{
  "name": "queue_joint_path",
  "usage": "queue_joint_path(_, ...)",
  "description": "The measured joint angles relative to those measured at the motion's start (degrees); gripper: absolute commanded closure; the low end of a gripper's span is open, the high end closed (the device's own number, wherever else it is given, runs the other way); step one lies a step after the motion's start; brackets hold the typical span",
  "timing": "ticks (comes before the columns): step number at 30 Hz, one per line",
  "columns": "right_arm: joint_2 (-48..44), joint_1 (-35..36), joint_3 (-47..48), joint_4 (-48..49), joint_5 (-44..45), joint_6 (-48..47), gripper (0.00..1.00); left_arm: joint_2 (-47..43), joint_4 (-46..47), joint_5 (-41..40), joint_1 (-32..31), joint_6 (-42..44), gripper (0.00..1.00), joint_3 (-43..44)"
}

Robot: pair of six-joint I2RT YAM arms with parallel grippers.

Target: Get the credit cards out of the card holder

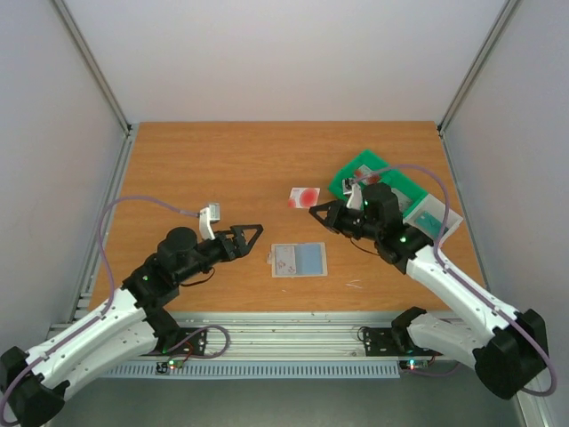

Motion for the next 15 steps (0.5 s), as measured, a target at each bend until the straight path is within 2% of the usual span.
queue_joint_path(9, 12.79, -6.43, 7.26, -3.87, 10.75, -3.13, 0.99, -0.22, -10.62, -1.68, 0.00, 4.11, 0.00, 1.33)
queue_joint_path(15, 18.27, -14.32, 11.65, -6.86, 16.94, -5.81, 0.99, 0.37, -14.27, -1.77, 0.00, 6.16, 0.01, 2.54)
